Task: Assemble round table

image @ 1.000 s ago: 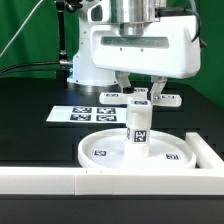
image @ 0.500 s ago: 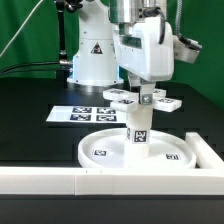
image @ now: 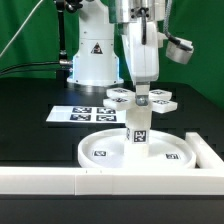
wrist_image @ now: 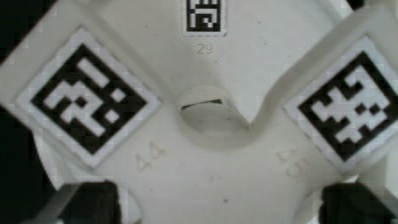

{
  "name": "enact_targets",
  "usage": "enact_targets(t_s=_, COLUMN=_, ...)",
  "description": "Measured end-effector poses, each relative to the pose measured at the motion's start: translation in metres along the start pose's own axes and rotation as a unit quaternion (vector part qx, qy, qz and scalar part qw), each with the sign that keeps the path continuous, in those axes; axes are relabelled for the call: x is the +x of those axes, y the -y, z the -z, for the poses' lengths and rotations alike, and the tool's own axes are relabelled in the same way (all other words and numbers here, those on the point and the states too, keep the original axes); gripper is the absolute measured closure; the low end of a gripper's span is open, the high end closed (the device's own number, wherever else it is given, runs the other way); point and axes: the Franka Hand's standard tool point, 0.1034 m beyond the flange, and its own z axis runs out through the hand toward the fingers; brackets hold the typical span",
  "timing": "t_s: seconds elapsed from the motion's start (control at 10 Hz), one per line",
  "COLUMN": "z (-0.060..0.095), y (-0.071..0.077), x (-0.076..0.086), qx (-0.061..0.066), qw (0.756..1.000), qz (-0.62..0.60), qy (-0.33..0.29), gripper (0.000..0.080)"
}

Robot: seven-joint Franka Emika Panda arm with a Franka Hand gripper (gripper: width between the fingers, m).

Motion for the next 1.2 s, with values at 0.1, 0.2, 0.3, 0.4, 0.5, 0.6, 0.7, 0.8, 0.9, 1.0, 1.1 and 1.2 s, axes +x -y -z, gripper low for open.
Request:
enact_targets(t_s=0.1, z=0.010, y=0.002, x=-0.003, qx=0.004, qw=1.000, qz=0.005, qy=0.008, gripper=0.0195)
enact_targets(t_s=0.2, z=0.019, y=0.004, x=-0.008, qx=0.010, qw=1.000, qz=0.002, qy=0.015, gripper=0.0157)
enact_targets(t_s=0.3, z=0.024, y=0.005, x=-0.013, qx=0.015, qw=1.000, qz=-0.006, qy=0.021, gripper=0.0152)
enact_targets(t_s=0.4, z=0.022, y=0.004, x=-0.012, qx=0.013, qw=1.000, qz=0.014, qy=0.021, gripper=0.0152)
enact_targets(t_s=0.5, z=0.021, y=0.003, x=-0.012, qx=0.013, qw=1.000, qz=0.015, qy=0.021, gripper=0.0151)
enact_targets(t_s=0.6, z=0.020, y=0.002, x=-0.013, qx=0.005, qw=0.998, qz=0.064, qy=0.017, gripper=0.0151)
enact_targets(t_s=0.7, z=0.018, y=0.003, x=-0.016, qx=-0.013, qw=0.991, qz=0.129, qy=0.014, gripper=0.0151)
enact_targets(t_s=0.8, z=0.019, y=0.005, x=-0.020, qx=-0.023, qw=0.983, qz=0.180, qy=0.015, gripper=0.0151)
enact_targets(t_s=0.9, z=0.021, y=0.006, x=-0.022, qx=-0.030, qw=0.973, qz=0.227, qy=0.016, gripper=0.0151)
enact_targets(t_s=1.0, z=0.020, y=0.004, x=-0.024, qx=-0.043, qw=0.951, qz=0.304, qy=0.015, gripper=0.0151)
enact_targets(t_s=1.1, z=0.019, y=0.005, x=-0.025, qx=-0.045, qw=0.937, qz=0.345, qy=0.016, gripper=0.0151)
enact_targets(t_s=1.2, z=0.019, y=0.005, x=-0.024, qx=-0.044, qw=0.923, qz=0.383, qy=0.018, gripper=0.0151)
